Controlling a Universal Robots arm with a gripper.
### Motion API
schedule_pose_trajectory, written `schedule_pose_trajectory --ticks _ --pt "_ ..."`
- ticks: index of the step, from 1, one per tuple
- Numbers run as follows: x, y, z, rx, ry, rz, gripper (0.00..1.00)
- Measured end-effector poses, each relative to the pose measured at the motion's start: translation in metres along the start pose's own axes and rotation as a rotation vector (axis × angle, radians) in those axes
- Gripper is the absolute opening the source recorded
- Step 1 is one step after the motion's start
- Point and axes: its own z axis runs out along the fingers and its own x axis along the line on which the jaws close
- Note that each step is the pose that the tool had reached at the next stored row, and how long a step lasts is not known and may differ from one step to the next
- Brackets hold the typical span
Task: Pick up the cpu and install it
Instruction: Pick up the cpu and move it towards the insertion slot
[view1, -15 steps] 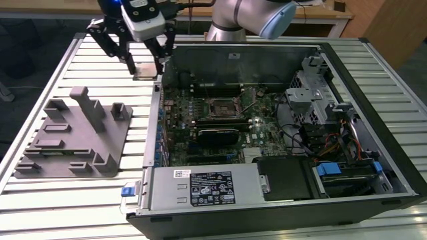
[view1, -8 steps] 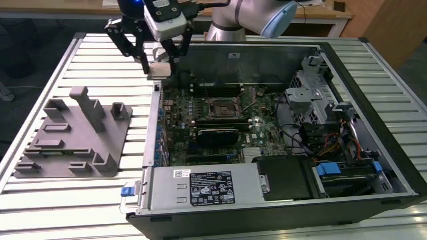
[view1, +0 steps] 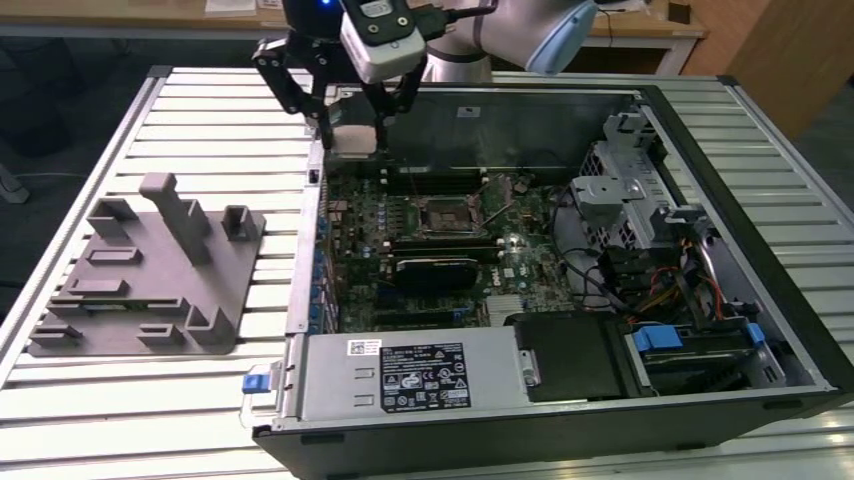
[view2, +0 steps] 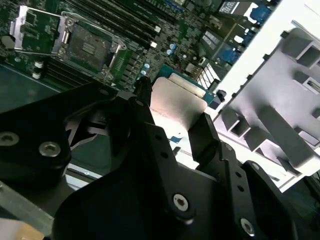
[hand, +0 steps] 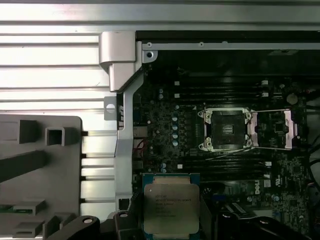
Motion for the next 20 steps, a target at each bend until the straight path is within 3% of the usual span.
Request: schedule_pose_trajectory --ticks 6,11,20 --pt "-0.0107 0.0008 0.0037 0.0017 0.0072 0.000 0.54" --pt "-0.0233 0.0017 0.0096 0.0044 0.0180 0.000 0.54" --pt "-0.0583 0.0043 0.0182 0.0057 0.0325 0.001 0.54"
